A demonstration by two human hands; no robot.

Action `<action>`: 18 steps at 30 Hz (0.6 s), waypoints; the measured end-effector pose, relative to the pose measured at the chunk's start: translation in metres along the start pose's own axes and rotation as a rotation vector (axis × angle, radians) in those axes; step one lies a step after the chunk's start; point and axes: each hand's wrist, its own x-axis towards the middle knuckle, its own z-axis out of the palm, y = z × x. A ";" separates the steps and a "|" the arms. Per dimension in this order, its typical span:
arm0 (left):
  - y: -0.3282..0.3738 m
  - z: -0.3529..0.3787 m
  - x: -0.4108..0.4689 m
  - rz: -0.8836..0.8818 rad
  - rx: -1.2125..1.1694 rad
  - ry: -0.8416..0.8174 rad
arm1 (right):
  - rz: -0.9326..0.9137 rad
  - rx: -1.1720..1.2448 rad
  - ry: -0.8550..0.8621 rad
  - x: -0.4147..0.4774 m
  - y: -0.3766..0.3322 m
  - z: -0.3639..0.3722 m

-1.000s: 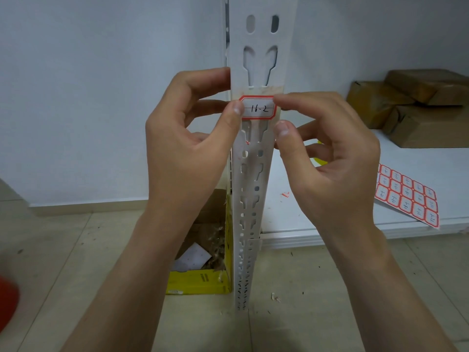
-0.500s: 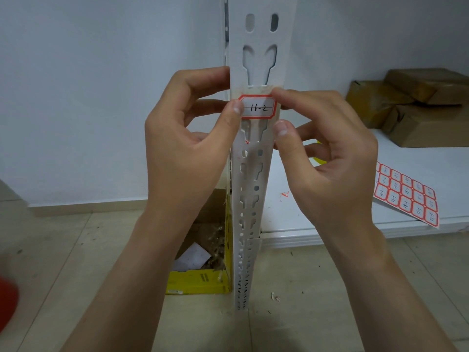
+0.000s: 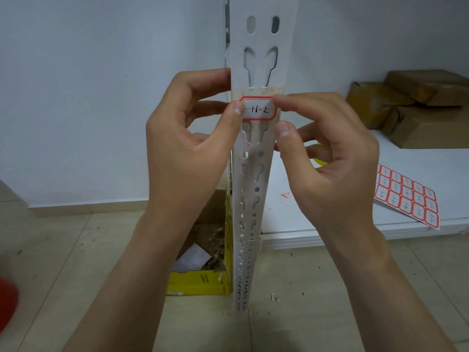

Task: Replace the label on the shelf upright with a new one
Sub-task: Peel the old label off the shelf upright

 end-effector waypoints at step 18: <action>0.000 0.002 0.000 0.009 -0.003 0.004 | 0.001 0.005 0.005 0.000 0.000 0.000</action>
